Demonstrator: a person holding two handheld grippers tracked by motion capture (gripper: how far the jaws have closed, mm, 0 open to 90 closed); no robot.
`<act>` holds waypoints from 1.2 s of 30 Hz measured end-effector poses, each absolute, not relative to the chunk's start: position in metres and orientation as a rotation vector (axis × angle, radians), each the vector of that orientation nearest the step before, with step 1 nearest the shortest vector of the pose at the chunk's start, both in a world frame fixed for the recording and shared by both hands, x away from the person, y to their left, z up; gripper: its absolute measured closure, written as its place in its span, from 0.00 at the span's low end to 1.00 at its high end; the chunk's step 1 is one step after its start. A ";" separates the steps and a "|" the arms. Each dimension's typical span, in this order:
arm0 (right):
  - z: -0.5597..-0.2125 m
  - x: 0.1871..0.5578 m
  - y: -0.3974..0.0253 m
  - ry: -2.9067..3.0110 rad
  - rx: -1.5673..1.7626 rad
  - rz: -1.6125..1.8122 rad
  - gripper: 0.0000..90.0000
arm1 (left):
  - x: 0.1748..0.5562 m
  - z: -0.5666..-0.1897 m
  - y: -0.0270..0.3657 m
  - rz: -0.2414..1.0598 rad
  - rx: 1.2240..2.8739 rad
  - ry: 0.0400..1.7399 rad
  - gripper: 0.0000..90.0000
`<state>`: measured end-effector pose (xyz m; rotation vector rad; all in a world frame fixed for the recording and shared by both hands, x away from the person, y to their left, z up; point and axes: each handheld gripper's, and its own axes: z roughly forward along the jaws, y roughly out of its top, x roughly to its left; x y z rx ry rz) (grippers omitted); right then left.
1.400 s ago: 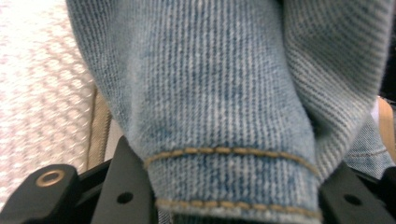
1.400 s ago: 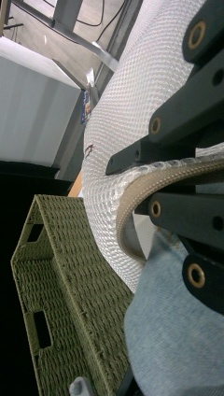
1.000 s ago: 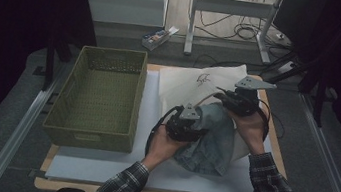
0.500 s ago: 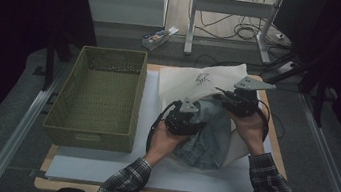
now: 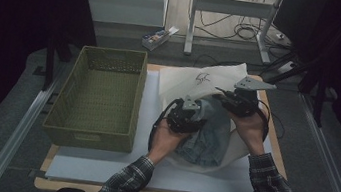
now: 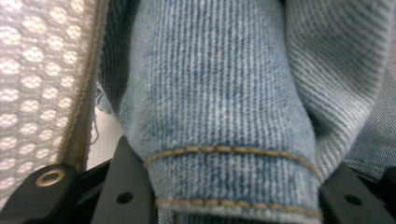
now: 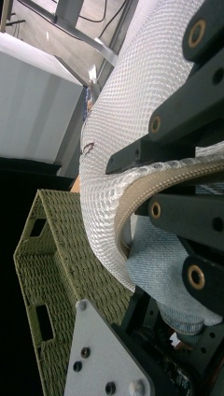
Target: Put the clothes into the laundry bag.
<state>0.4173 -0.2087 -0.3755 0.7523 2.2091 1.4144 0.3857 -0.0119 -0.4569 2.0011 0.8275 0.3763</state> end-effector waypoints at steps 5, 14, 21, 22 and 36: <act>-0.375 0.416 -0.208 2.212 0.747 1.411 0.93 | 0.388 -0.457 -0.011 0.380 1.994 0.846 0.65; -0.376 0.416 -0.207 2.215 0.746 1.410 0.93 | 0.393 -0.455 -0.008 0.379 1.970 0.881 0.65; -0.376 0.415 -0.206 2.218 0.739 1.409 0.93 | 0.397 -0.451 -0.004 0.406 1.949 0.914 0.65; -0.376 0.415 -0.206 2.218 0.739 1.409 0.93 | 0.397 -0.451 -0.004 0.406 1.949 0.914 0.65; -0.377 0.414 -0.205 2.224 0.737 1.402 0.93 | 0.402 -0.450 -0.003 0.411 1.877 0.978 0.65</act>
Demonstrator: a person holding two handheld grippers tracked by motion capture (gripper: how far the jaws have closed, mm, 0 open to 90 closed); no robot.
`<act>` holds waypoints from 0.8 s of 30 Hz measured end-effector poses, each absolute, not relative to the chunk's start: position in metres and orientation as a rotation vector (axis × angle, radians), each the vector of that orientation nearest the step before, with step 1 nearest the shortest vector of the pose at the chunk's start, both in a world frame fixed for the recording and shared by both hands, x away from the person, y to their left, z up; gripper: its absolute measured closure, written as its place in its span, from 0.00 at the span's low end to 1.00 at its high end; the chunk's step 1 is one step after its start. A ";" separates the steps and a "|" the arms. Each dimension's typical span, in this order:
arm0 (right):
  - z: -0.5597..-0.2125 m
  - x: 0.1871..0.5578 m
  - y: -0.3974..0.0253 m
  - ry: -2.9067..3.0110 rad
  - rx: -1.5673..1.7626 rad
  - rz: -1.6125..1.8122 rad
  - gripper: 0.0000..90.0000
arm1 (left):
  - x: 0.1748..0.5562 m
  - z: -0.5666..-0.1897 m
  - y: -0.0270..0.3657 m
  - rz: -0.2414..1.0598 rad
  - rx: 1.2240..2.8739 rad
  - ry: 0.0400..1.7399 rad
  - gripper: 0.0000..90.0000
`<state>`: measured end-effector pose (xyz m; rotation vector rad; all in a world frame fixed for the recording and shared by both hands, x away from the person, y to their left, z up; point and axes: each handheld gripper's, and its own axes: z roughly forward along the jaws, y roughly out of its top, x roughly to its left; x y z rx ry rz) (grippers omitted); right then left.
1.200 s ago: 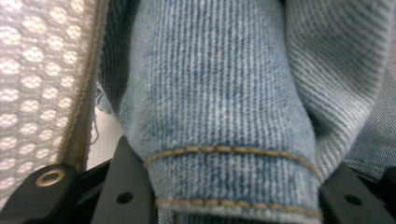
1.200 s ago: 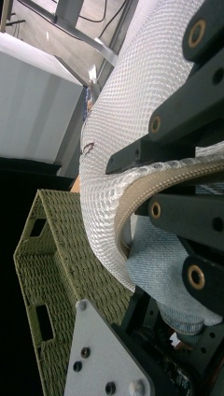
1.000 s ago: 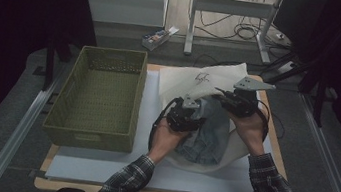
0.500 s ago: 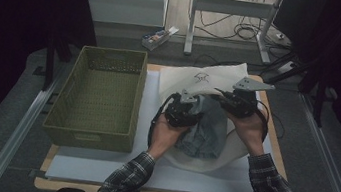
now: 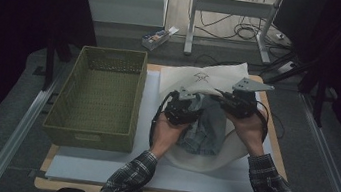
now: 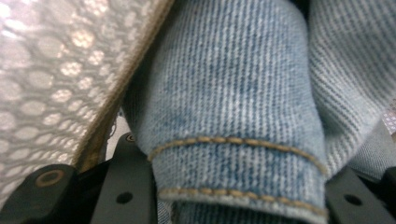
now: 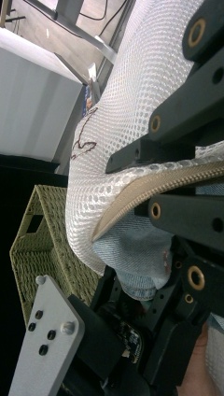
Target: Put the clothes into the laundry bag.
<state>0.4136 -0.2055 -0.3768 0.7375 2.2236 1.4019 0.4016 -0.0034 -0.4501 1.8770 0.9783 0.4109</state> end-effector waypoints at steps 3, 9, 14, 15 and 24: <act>-0.377 0.413 -0.205 2.225 0.737 1.400 0.93 | 0.402 -0.450 -0.003 0.412 1.870 0.986 0.65; -0.376 0.412 -0.204 2.230 0.731 1.394 0.93 | 0.406 -0.451 -0.004 0.432 1.867 1.012 0.65; -0.377 0.412 -0.203 2.234 0.729 1.392 0.93 | 0.408 -0.451 -0.004 0.437 1.873 1.028 0.65; -0.376 0.411 -0.202 2.237 0.724 1.391 0.93 | 0.409 -0.452 -0.004 0.438 1.874 1.034 0.65; -0.377 0.411 -0.201 2.243 0.719 1.392 0.93 | 0.414 -0.447 -0.005 0.453 1.886 1.066 0.65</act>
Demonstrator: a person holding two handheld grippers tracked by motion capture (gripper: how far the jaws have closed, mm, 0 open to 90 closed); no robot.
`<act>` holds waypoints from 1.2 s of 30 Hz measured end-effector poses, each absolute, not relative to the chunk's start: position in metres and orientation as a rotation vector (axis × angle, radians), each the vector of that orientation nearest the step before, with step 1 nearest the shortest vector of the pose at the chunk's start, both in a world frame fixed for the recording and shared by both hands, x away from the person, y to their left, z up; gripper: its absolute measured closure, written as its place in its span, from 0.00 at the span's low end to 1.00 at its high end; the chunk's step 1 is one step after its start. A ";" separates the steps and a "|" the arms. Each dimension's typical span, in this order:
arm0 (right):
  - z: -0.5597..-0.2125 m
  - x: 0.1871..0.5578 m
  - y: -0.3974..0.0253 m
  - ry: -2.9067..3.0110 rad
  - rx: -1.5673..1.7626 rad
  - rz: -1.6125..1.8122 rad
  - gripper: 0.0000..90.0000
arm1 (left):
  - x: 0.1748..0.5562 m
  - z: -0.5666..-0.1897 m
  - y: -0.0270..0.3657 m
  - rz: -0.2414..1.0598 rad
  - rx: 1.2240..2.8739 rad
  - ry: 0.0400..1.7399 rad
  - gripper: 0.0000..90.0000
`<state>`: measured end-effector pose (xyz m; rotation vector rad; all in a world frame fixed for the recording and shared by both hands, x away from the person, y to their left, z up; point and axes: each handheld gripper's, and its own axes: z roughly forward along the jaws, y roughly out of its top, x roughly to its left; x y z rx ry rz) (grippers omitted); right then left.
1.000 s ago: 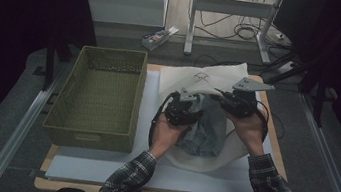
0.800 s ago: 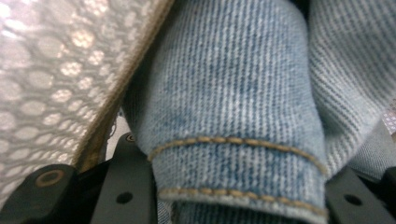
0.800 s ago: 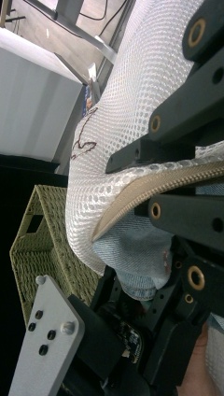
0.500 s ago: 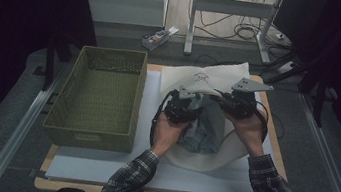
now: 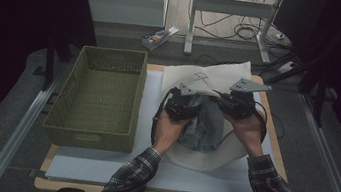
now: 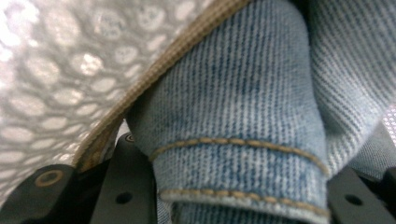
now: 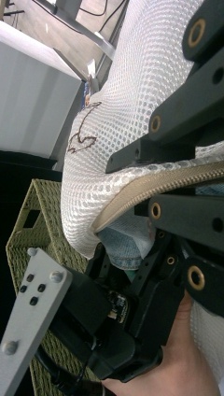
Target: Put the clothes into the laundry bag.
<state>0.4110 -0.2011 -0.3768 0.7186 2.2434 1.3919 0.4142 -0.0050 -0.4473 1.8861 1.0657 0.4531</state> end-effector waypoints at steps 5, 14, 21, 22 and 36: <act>-0.377 0.411 -0.202 2.242 0.727 1.393 0.93 | 0.417 -0.442 -0.006 0.448 1.904 1.079 0.64; -0.379 0.411 -0.199 2.255 0.723 1.377 0.93 | 0.428 -0.440 -0.005 0.383 1.895 1.145 0.64; -0.378 0.411 -0.200 2.255 0.724 1.383 0.93 | 0.426 -0.441 -0.007 0.437 1.842 1.134 0.64; -0.378 0.411 -0.200 2.255 0.723 1.387 0.93 | 0.426 -0.441 -0.006 0.448 1.837 1.130 0.64; -0.378 0.407 -0.195 2.276 0.700 1.384 0.93 | 0.424 -0.448 -0.006 0.612 1.805 1.124 0.64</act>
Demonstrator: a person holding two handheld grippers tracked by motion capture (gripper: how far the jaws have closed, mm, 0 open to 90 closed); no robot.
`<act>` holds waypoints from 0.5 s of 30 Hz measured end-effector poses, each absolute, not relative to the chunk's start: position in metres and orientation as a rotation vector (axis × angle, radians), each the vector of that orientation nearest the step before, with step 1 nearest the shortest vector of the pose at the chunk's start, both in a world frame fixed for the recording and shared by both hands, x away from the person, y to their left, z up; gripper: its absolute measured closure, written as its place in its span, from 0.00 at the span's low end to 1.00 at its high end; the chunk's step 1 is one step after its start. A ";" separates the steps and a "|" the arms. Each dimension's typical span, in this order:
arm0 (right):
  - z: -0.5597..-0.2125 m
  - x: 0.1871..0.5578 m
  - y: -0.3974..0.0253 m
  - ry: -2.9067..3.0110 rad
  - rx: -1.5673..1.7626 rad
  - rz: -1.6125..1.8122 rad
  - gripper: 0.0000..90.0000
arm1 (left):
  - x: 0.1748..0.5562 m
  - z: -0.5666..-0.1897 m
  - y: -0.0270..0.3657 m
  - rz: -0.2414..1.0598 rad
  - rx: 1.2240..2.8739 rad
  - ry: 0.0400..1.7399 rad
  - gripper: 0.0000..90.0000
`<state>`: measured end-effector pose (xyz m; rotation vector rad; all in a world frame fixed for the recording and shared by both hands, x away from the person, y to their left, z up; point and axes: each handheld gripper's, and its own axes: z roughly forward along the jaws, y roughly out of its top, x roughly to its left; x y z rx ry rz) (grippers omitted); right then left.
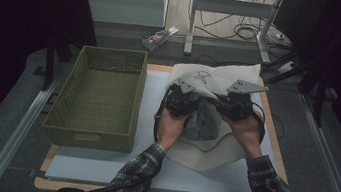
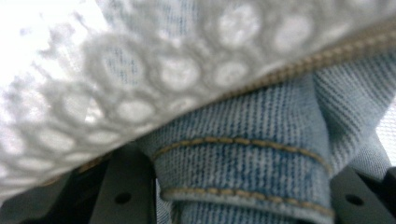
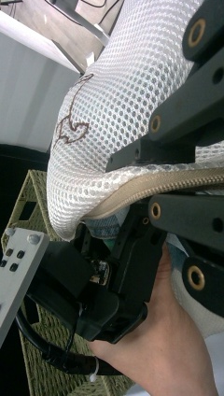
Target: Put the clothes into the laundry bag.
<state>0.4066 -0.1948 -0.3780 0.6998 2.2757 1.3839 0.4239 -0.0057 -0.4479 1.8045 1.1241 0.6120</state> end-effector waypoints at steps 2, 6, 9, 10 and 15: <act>-0.378 0.407 -0.195 2.277 0.699 1.383 0.93 | 0.424 -0.448 -0.006 0.620 1.803 1.126 0.64; -0.379 0.406 -0.194 2.280 0.695 1.383 0.93 | 0.424 -0.449 -0.007 0.661 1.787 1.137 0.64; -0.379 0.406 -0.194 2.283 0.693 1.386 0.93 | 0.423 -0.450 -0.006 0.686 1.760 1.137 0.64; -0.379 0.406 -0.194 2.284 0.693 1.386 0.93 | 0.423 -0.450 -0.006 0.686 1.760 1.137 0.64; -0.379 0.406 -0.194 2.286 0.691 1.388 0.93 | 0.423 -0.453 -0.007 0.709 1.720 1.130 0.64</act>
